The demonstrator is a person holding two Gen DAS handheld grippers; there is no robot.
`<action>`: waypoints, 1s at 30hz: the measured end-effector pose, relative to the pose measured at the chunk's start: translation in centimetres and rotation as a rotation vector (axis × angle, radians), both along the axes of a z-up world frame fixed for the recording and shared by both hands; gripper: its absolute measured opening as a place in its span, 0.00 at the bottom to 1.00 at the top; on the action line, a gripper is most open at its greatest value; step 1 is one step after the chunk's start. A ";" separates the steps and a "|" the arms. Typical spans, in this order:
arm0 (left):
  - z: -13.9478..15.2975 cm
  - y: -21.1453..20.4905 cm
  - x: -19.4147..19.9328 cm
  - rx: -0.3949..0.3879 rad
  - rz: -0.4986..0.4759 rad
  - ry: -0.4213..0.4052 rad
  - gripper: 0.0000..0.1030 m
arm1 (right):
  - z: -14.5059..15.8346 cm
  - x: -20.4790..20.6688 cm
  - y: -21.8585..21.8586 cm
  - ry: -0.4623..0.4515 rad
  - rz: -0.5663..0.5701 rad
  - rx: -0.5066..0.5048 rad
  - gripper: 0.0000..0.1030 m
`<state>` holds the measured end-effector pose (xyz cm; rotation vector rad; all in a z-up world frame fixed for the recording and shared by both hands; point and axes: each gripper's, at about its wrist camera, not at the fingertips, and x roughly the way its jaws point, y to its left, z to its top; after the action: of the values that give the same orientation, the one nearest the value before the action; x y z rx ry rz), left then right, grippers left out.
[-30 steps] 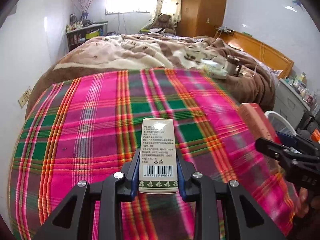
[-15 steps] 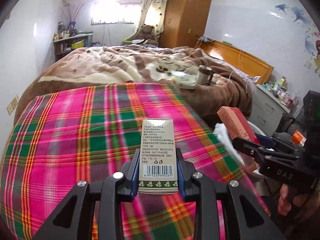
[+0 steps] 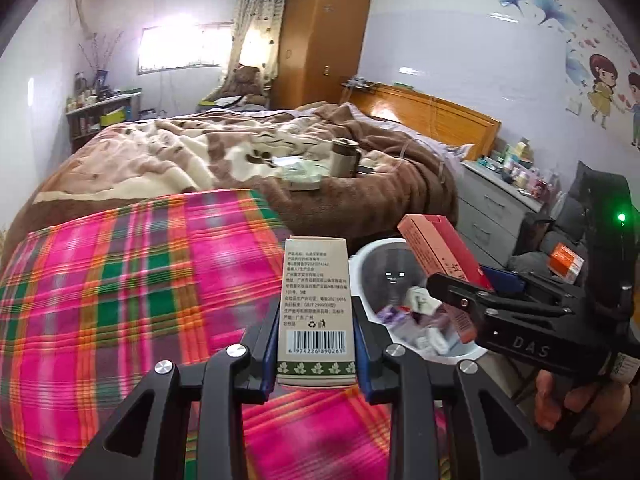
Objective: Collect trash
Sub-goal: 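Lift and carry both boxes over the wastebasket, then open both tools to drop the boxes into the wastebasket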
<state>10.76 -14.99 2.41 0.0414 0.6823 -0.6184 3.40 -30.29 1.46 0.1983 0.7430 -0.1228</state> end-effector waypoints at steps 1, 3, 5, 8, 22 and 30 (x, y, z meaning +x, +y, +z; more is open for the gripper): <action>-0.1 -0.6 -0.1 -0.003 -0.006 0.003 0.31 | 0.0 -0.1 -0.5 0.000 -0.009 -0.001 0.61; -0.5 -2.2 -0.4 -0.008 -0.033 0.024 0.31 | -0.2 -0.5 -1.4 0.004 -0.022 -0.003 0.61; -0.8 -3.5 -0.8 -0.007 -0.056 0.031 0.31 | -0.3 -0.8 -2.3 0.008 -0.035 -0.009 0.61; -1.6 -6.1 -1.0 0.009 -0.098 0.049 0.31 | -0.8 -0.9 -3.9 0.023 -0.061 -0.016 0.61; -4.4 -14.2 0.1 0.063 -0.163 0.113 0.31 | -3.7 -0.8 -10.3 0.120 -0.126 -0.015 0.61; -5.7 -17.1 0.9 0.107 -0.183 0.136 0.31 | -4.8 -0.6 -11.5 0.148 -0.107 0.002 0.61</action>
<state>11.65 -32.11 -3.32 0.1636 0.8496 -0.7651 2.82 -41.80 -3.38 0.2329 0.8806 -0.2399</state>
